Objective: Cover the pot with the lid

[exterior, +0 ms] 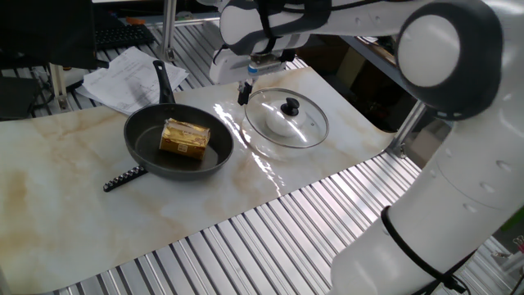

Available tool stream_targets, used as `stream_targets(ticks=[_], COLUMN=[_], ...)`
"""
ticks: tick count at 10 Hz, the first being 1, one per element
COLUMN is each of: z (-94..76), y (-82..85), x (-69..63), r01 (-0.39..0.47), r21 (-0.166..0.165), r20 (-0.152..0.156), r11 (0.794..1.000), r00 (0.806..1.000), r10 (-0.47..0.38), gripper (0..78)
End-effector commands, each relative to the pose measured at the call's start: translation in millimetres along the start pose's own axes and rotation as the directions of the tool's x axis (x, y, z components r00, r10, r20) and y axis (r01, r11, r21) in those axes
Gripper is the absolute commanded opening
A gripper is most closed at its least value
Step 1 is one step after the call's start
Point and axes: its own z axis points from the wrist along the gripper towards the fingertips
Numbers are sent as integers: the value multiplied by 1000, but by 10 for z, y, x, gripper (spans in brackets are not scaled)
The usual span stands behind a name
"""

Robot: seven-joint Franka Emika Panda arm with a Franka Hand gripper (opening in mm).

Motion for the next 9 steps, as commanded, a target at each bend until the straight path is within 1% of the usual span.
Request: stream_targets(ticks=[1,3,5,6,8,9], z=[9,50,96,95,107,107], y=[-84,-200,-306,-326,-326,-326], x=[-125,-281,-377,-394,-395,-395], r01=[0,17,55,40,49,36], r21=[1,3,7,5,0,2], r20=[3,-4,-9,-24,-30,-27], r11=[1000,1000,998,999,999,999], r00=[1000,1000,998,999,998,999], r10=[0,-17,-55,-40,-49,-36], gripper=[0,0,0,0,0,0])
